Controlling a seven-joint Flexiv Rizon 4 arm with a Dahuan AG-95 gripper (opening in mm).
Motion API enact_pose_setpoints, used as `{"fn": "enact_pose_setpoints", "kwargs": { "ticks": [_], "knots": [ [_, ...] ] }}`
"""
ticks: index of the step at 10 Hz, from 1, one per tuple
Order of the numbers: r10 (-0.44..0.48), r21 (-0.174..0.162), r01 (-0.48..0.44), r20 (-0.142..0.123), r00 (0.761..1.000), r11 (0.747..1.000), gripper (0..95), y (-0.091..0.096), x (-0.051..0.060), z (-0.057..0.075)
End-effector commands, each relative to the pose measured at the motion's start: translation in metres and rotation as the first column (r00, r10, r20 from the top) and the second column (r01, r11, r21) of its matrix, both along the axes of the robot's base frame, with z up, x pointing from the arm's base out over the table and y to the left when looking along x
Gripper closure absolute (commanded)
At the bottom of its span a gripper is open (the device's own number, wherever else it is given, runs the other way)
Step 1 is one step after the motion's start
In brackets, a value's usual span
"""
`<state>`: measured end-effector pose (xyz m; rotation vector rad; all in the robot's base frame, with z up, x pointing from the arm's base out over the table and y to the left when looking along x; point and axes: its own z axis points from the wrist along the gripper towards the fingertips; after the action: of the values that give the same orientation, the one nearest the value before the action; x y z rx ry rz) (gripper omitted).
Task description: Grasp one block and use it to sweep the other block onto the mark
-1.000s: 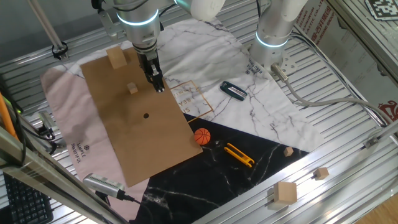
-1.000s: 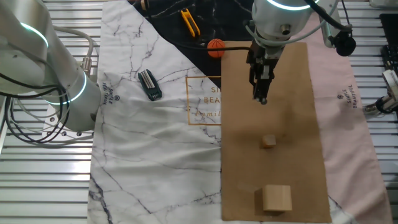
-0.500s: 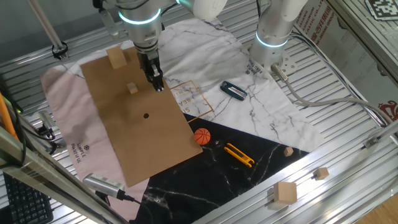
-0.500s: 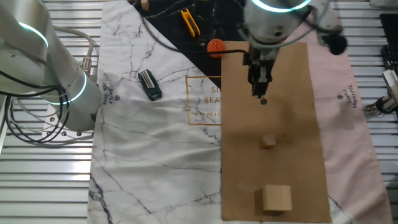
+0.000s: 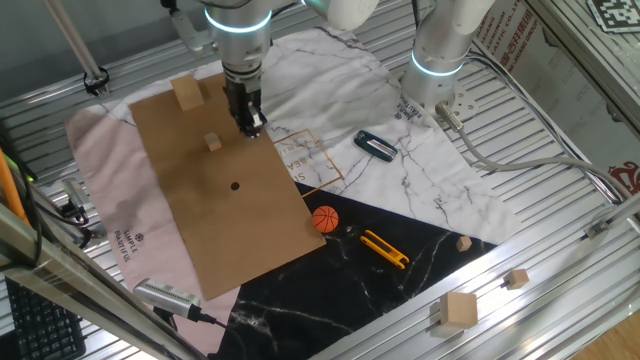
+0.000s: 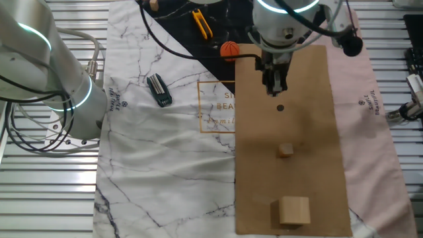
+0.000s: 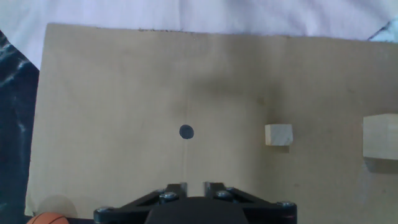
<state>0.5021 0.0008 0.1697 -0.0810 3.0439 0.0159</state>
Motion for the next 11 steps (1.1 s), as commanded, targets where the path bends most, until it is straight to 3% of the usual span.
{"fn": "enact_pose_setpoints", "kwargs": {
  "ticks": [1, 11],
  "knots": [
    [0.001, -0.002, -0.001, 0.003, 1.000, 1.000, 95.0, -0.0006, -0.0023, 0.0011],
    [0.009, -0.001, -0.009, -0.008, 1.000, 1.000, 95.0, 0.0001, -0.0029, 0.0033]
  ]
}}
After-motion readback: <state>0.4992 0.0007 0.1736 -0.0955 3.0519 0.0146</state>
